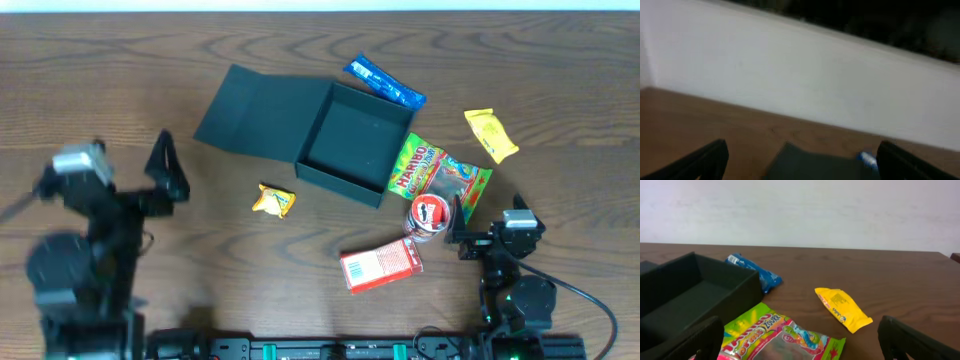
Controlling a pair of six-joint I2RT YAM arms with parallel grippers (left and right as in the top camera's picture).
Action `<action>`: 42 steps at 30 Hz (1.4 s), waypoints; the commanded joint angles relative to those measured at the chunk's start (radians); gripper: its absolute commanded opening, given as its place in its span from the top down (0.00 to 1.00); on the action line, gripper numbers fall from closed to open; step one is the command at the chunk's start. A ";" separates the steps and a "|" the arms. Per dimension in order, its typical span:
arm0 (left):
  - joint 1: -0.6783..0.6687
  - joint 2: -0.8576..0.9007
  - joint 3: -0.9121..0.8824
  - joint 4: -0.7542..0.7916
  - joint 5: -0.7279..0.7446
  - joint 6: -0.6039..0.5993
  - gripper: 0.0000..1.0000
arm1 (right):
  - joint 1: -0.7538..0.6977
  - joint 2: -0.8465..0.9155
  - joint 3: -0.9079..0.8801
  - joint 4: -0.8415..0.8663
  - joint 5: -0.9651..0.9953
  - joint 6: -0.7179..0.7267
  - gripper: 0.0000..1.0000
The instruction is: Pack container
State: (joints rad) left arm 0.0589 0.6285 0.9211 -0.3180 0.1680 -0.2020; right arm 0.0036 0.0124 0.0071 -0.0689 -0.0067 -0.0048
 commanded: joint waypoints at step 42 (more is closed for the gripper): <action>0.072 0.850 0.470 -1.010 -0.014 -0.002 0.05 | -0.018 -0.006 -0.002 -0.005 0.002 0.003 0.01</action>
State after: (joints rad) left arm 0.0277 1.4803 1.3792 -1.3025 0.0395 -0.3256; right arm 0.0036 0.0120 0.0071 -0.0689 -0.0067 -0.0048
